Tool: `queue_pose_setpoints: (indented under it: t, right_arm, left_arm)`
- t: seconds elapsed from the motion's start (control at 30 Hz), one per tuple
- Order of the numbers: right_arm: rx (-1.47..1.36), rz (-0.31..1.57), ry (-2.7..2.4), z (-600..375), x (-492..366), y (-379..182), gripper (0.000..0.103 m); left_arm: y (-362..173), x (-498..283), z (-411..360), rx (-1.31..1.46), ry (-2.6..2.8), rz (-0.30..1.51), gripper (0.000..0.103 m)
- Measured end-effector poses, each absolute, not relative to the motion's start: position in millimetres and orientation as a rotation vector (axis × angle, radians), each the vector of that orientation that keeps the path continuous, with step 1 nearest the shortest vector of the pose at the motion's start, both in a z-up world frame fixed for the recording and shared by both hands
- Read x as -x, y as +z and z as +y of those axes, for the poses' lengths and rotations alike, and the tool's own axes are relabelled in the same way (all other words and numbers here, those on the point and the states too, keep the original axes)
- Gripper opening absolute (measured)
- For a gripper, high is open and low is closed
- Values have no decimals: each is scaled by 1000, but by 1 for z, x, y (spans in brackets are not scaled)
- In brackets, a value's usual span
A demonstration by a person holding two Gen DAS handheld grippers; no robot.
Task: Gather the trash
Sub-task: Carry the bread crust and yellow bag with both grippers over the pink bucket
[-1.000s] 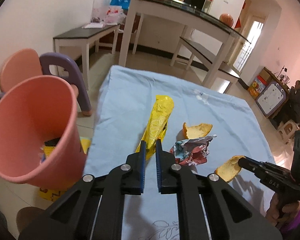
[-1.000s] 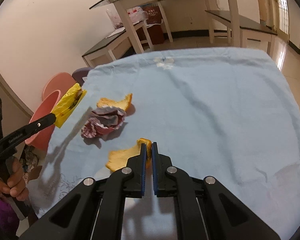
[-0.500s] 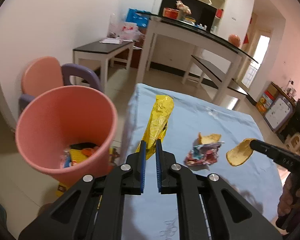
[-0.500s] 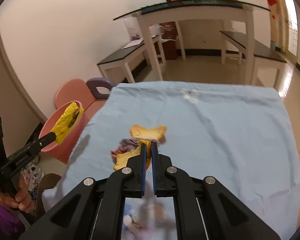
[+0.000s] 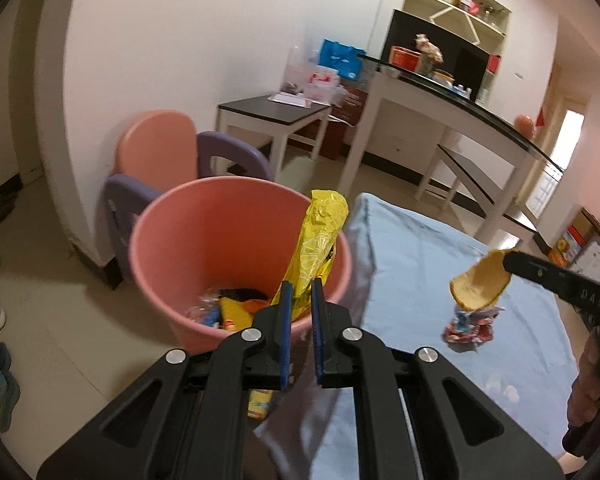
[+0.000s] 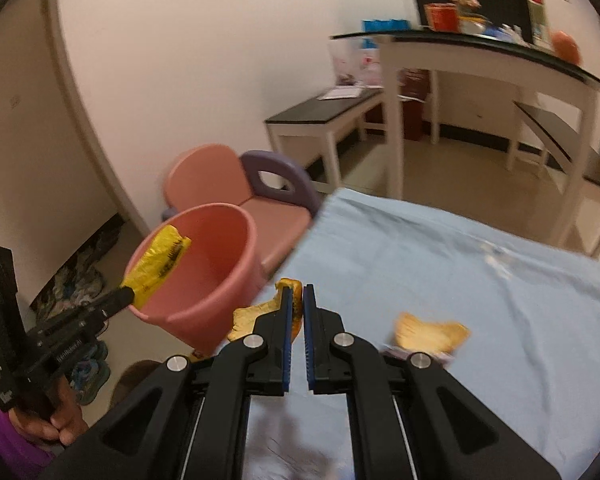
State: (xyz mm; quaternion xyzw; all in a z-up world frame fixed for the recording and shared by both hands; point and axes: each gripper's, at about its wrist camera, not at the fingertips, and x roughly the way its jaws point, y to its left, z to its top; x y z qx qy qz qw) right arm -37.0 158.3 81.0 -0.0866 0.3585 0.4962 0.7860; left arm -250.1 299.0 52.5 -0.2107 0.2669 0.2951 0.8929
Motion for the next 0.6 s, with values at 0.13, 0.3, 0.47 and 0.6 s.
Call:
queue_pose_setpoints:
  t: [0.13, 0.3, 0.47, 0.6]
  right_arm:
    - [229, 746, 1124, 194, 52, 84, 5]
    - [284, 722, 1168, 233, 68, 83, 5]
    - [312, 705, 1187, 268, 77, 78, 5]
    - [329, 710, 1183, 294, 79, 68, 5]
  left_arm:
    - [51, 257, 307, 444, 644, 555, 9]
    - [50, 265, 318, 457, 673, 545, 9]
    - [45, 268, 331, 475, 697, 558, 9]
    - [38, 270, 342, 496, 718, 573, 9]
